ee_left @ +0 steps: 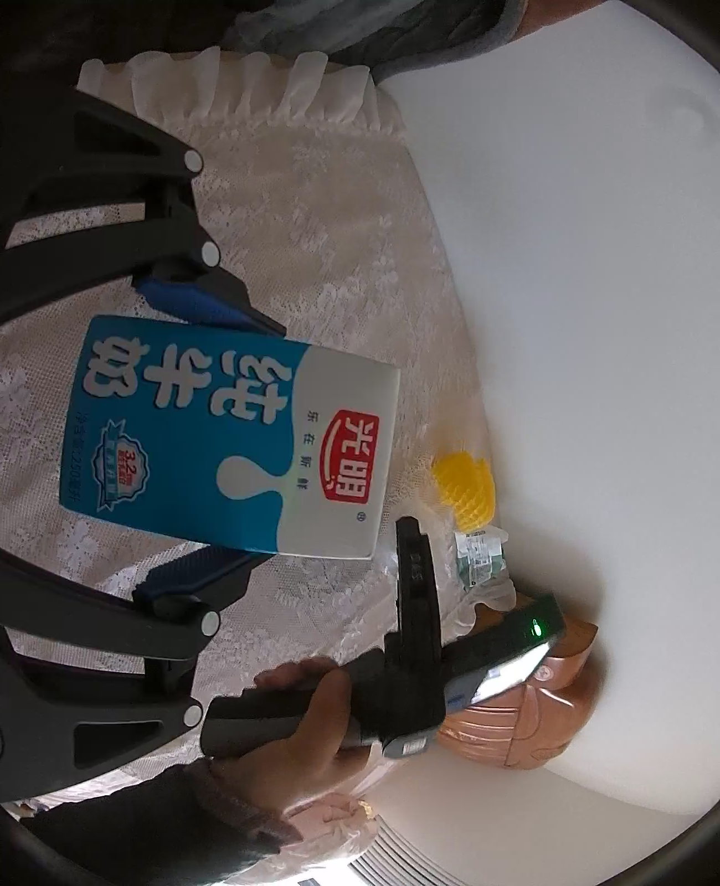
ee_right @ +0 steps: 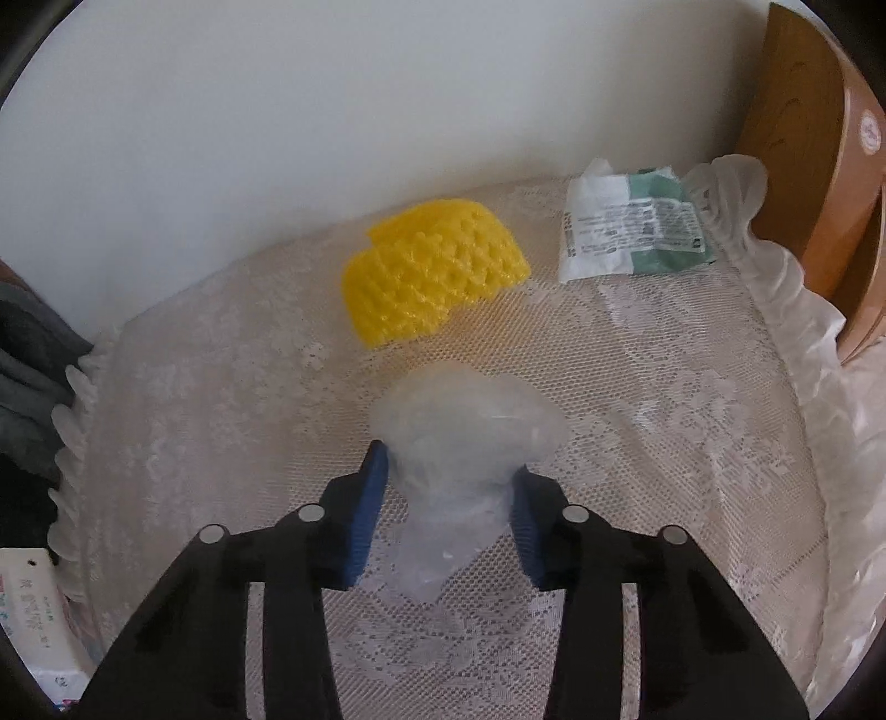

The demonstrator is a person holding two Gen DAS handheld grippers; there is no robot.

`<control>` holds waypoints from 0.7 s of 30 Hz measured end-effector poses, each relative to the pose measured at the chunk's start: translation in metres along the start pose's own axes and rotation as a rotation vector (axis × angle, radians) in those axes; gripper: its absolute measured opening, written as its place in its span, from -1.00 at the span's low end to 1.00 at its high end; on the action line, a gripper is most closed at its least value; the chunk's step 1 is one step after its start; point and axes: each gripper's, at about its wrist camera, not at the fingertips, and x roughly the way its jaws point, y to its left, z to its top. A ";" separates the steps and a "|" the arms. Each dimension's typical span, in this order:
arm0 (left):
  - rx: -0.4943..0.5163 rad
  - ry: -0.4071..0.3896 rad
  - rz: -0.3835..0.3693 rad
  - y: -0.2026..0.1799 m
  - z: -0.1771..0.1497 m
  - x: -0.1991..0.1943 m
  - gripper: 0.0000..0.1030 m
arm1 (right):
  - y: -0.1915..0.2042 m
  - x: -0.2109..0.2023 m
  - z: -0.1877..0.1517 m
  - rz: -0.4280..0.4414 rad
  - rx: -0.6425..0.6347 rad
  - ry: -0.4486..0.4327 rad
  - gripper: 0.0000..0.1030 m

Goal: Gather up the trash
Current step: 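Grasp the clear plastic bag with the right tool while the left tool holds the carton, then carry carton and plastic bag to the wastebasket and release both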

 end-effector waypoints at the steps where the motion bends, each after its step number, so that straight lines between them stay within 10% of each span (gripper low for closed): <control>1: 0.004 -0.002 0.000 0.000 0.000 -0.001 0.30 | -0.002 -0.009 -0.004 0.012 0.010 -0.015 -0.23; 10: 0.093 -0.026 -0.069 -0.031 -0.012 -0.034 0.30 | -0.032 -0.108 -0.072 0.027 0.127 -0.123 -0.23; 21: 0.264 0.037 -0.226 -0.101 -0.063 -0.065 0.30 | -0.067 -0.220 -0.238 -0.106 0.333 -0.168 -0.22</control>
